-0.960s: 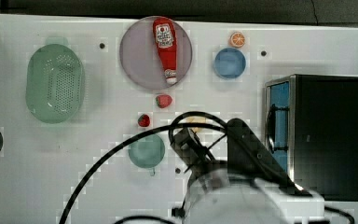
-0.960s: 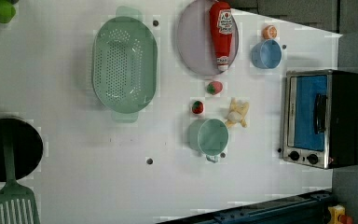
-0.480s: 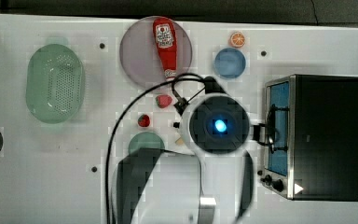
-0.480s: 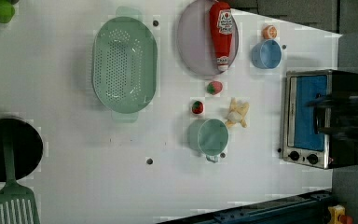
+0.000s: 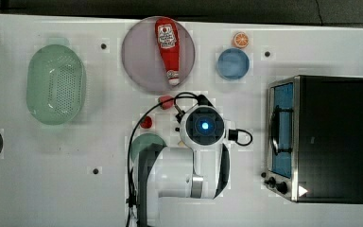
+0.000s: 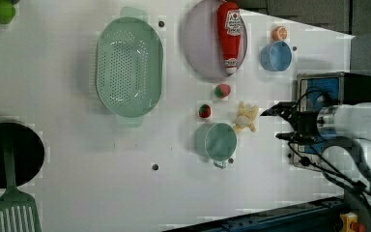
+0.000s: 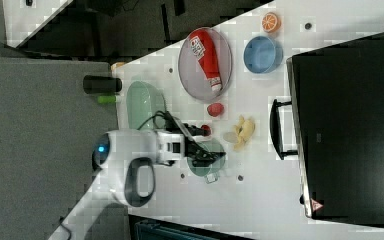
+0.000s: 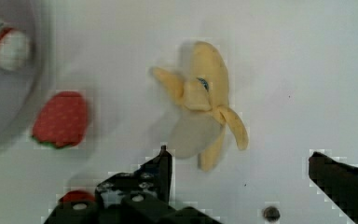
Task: Pick banana from table and place on oven.
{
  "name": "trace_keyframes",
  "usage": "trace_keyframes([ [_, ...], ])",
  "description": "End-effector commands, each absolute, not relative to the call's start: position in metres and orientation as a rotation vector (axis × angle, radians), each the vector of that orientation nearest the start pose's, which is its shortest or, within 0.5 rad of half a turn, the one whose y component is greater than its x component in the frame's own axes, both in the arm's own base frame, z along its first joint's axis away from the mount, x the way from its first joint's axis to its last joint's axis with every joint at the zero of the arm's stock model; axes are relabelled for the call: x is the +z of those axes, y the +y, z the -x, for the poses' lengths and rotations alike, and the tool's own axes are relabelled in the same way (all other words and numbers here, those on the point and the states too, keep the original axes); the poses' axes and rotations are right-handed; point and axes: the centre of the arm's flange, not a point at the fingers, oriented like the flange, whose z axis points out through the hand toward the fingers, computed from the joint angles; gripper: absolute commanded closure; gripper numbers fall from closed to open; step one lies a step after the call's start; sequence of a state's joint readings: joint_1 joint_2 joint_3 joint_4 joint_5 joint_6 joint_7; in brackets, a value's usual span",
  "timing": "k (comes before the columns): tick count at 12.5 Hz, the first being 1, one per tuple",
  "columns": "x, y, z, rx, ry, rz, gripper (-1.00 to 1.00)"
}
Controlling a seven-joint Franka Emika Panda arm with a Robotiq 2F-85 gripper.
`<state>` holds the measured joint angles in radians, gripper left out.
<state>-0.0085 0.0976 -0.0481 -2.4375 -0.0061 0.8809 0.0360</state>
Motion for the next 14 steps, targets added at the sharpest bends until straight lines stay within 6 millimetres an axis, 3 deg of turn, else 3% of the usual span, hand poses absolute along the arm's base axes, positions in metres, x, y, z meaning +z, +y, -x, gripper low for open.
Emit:
trace_keyframes([
  [1,0.247,-0.032,-0.489,0.013,1.300,2.885,-1.00],
  [4,0.192,-0.031,-0.484,0.062,1.303,2.901,-1.00],
  [6,0.166,-0.031,-0.482,0.049,1.298,2.901,-1.00],
  [9,0.151,-0.029,-0.482,-0.002,1.288,2.892,-0.92],
  [14,0.160,-0.024,-0.482,-0.030,1.271,2.888,0.28],
])
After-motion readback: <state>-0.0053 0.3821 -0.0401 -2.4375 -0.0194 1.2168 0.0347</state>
